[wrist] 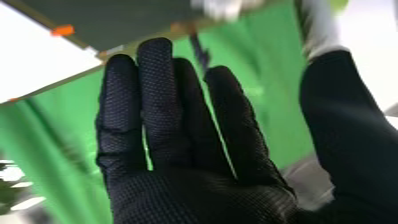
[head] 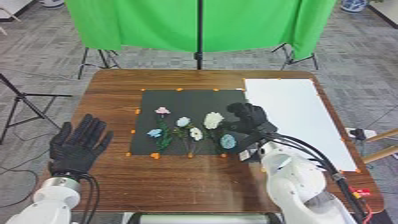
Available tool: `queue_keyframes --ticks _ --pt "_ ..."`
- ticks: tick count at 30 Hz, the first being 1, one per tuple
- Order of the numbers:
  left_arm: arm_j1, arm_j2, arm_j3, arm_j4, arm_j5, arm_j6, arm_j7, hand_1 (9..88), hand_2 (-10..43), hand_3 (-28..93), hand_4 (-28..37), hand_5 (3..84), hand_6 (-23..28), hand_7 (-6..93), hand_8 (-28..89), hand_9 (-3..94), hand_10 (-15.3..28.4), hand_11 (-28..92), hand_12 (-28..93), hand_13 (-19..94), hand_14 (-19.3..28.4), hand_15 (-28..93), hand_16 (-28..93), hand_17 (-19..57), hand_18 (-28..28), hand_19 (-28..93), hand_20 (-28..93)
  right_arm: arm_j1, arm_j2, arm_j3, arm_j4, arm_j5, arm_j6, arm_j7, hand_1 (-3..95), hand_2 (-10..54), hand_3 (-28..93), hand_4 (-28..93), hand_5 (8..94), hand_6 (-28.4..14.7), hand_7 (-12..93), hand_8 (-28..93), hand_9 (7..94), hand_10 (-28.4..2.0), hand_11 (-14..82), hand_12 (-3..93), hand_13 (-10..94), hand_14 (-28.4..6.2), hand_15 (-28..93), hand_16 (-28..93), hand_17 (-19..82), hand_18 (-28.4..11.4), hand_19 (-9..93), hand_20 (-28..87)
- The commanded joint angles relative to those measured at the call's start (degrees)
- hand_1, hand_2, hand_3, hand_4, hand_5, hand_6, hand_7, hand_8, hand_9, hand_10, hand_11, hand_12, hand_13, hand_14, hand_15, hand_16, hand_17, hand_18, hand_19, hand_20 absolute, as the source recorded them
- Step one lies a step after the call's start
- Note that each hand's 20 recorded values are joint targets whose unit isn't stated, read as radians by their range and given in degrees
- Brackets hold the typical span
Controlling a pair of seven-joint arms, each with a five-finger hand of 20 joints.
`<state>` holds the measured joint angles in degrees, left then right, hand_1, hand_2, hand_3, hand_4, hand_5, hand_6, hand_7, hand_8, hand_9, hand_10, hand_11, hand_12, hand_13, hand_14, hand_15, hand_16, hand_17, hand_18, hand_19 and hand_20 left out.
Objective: Arrange flowers
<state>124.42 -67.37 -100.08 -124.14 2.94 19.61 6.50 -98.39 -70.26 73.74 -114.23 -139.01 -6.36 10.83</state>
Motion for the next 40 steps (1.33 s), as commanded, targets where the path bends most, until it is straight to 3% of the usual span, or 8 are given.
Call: queue_keyframes --ticks 1,4,9,11,20,25,29,40 --pt "0.4 1.83 -3.17 1.96 8.57 -0.68 -5.11 29.9 13.9 73 -28.2 47.3 8.5 15.1 -10 40.6 14.4 20 12 31 14.1 40 -7 -3.5 13.3 32 17 2.3 -6.8 12.2 -0.6 30.9 0.1 2.9 26.3 5.6 75 -27 45.1 -6.9 15 -11 45.0 -19.5 13.1 16.2 40 -17.1 36 14 20 -19.6 56 19" --pt "-1.0 2.46 -4.23 3.22 12.23 -2.98 -5.31 28.2 15.7 71 -28.2 46.7 8.7 14.0 -9 39.7 14.6 19 12 31 14.3 38 -6 -3.7 13.3 32 17 3.0 -7.7 16.0 -1.1 44.5 0.6 4.4 26.5 6.9 76 -27 44.6 -6.5 16 -11 43.0 -18.8 11.5 15.3 37 -17.0 31 14 18 -19.0 50 17" --pt "-1.1 -0.39 -5.56 4.34 20.72 -6.32 -7.14 26.5 16.6 71 -28.3 45.3 8.9 10.5 -8 37.4 14.6 15 11 28 14.2 32 -6 -3.7 12.9 30 15 1.6 -10.0 19.8 -1.4 54.9 2.5 8.0 25.7 8.0 76 -27 45.1 -5.5 16 -11 42.0 -18.3 10.0 14.5 36 -16.8 26 15 17 -18.5 44 17" --pt "-0.5 0.22 -5.46 4.71 17.95 -7.15 -5.87 26.9 15.9 71 -28.3 44.5 8.7 9.5 -8 36.6 14.6 14 11 27 14.0 30 -6 -3.7 12.6 29 14 0.9 -10.9 20.8 -1.4 57.2 0.8 8.5 25.7 8.5 76 -26 46.9 -5.1 17 -11 43.2 -18.3 10.1 14.5 36 -16.8 26 15 17 -18.5 43 17" --pt "-3.4 2.86 -5.82 6.92 18.15 -7.35 -4.64 27.2 14.7 71 -28.3 42.4 8.0 7.2 -7 33.8 13.6 11 10 25 12.8 23 -6 -3.2 12.2 26 13 1.4 -13.8 20.2 -1.1 57.6 -1.1 7.2 24.7 9.4 76 -26 47.2 -5.0 16 -12 42.9 -17.8 8.4 14.0 36 -16.9 23 17 17 -18.6 40 18" --pt "-5.6 3.88 -5.82 7.14 17.90 -7.57 -1.24 27.4 14.5 71 -28.3 42.2 8.1 7.1 -7 33.6 13.5 11 10 25 12.8 22 -5 -3.1 12.1 26 13 1.2 -14.0 20.1 -2.0 58.4 -1.4 6.1 24.2 9.5 76 -26 47.0 -5.0 16 -12 42.7 -17.9 8.3 14.0 36 -16.8 22 17 16 -18.6 39 19" --pt "-8.0 6.83 -5.80 6.25 16.63 -5.67 3.42 27.9 14.3 71 -28.3 42.7 8.2 8.3 -7 33.8 13.6 12 11 26 13.8 26 -4 -3.4 12.4 26 14 3.5 -12.5 19.7 -2.2 60.6 -3.0 3.5 23.6 9.4 76 -26 46.5 -5.0 15 -12 42.5 -17.8 8.0 13.9 35 -16.7 22 17 16 -18.5 39 19" --pt "-6.1 4.84 -7.53 3.06 17.97 -6.65 6.00 28.7 14.4 72 -28.3 45.1 8.7 11.0 -8 37.4 14.2 15 12 29 14.3 30 -4 -3.3 12.8 26 14 0.8 -12.7 20.2 -5.1 61.7 -3.4 1.8 22.5 9.3 76 -26 45.5 -5.1 14 -11 42.0 -17.4 7.2 14.1 35 -16.2 19 18 16 -18.4 36 19"
